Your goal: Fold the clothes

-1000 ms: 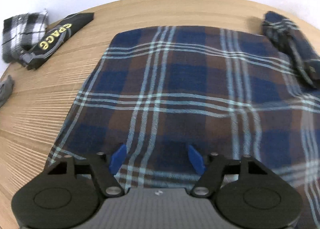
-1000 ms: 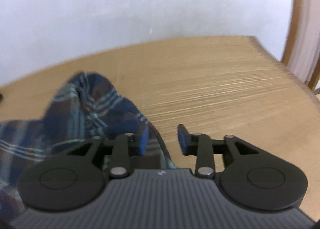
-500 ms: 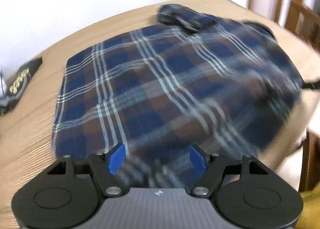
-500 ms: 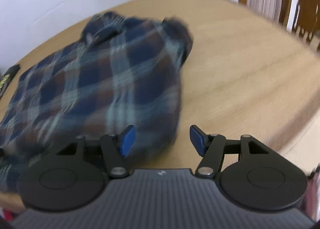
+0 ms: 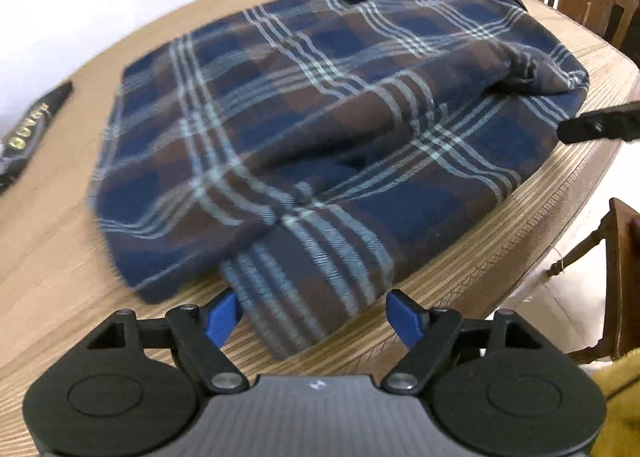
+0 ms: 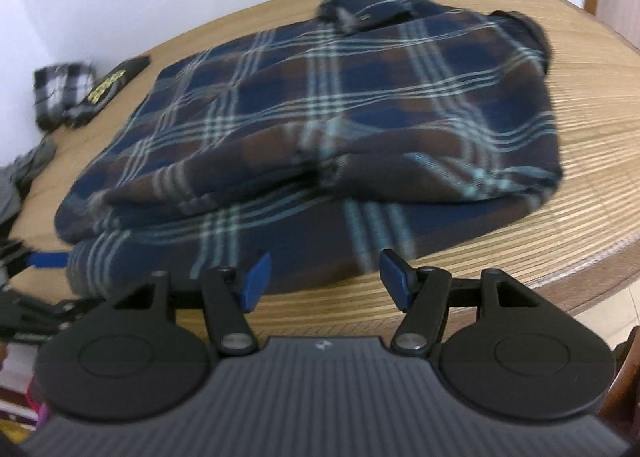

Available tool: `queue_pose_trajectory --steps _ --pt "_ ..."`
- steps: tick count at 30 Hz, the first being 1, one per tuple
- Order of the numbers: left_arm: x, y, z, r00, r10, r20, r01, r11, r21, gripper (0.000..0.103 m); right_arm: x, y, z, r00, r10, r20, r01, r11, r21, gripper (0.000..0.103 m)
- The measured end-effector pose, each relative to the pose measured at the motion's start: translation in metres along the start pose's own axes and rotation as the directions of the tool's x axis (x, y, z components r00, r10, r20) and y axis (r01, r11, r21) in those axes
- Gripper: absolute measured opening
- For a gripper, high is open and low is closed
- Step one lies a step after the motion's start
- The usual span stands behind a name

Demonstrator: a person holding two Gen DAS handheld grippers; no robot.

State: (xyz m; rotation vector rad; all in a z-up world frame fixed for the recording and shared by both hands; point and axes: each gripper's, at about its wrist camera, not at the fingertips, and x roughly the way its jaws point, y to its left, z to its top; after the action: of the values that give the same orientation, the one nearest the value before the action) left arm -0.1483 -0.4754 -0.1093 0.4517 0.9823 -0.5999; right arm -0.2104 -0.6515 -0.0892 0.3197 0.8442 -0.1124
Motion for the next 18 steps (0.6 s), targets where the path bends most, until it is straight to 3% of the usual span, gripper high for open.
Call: queue_pose_trajectory --steps 2,4,7,9,14,16,18 --pt "-0.003 0.005 0.004 0.996 -0.091 0.014 0.092 0.994 -0.062 0.037 0.000 0.002 -0.003 1.000 0.001 -0.002 -0.001 1.000 -0.008 0.063" --pt "-0.014 0.009 0.007 0.982 -0.185 0.029 0.187 0.977 -0.105 0.025 -0.002 0.003 -0.006 1.000 -0.002 -0.001 0.002 1.000 -0.008 0.063" --pt "-0.037 0.013 0.009 0.946 -0.317 0.067 0.324 0.933 -0.158 0.020 -0.006 -0.010 -0.011 1.000 0.007 0.009 -0.008 0.997 0.081 0.063" --pt "-0.056 0.009 0.011 0.918 -0.384 0.102 0.396 0.903 -0.165 0.017 -0.008 -0.026 -0.014 1.000 0.017 0.016 -0.020 0.978 0.208 0.063" --pt "-0.105 -0.006 0.019 0.839 -0.517 0.170 0.538 0.835 -0.117 0.013 -0.008 -0.058 -0.033 0.998 0.058 0.040 -0.070 0.842 0.536 0.065" --pt "-0.118 -0.015 0.025 0.822 -0.536 0.194 0.559 0.825 -0.090 0.013 -0.005 -0.063 -0.037 0.995 0.085 0.051 -0.099 0.805 0.585 0.065" --pt "-0.134 -0.019 0.029 0.803 -0.552 0.224 0.577 0.815 -0.060 0.010 0.000 -0.062 -0.039 0.994 0.096 0.048 -0.106 0.798 0.593 0.065"
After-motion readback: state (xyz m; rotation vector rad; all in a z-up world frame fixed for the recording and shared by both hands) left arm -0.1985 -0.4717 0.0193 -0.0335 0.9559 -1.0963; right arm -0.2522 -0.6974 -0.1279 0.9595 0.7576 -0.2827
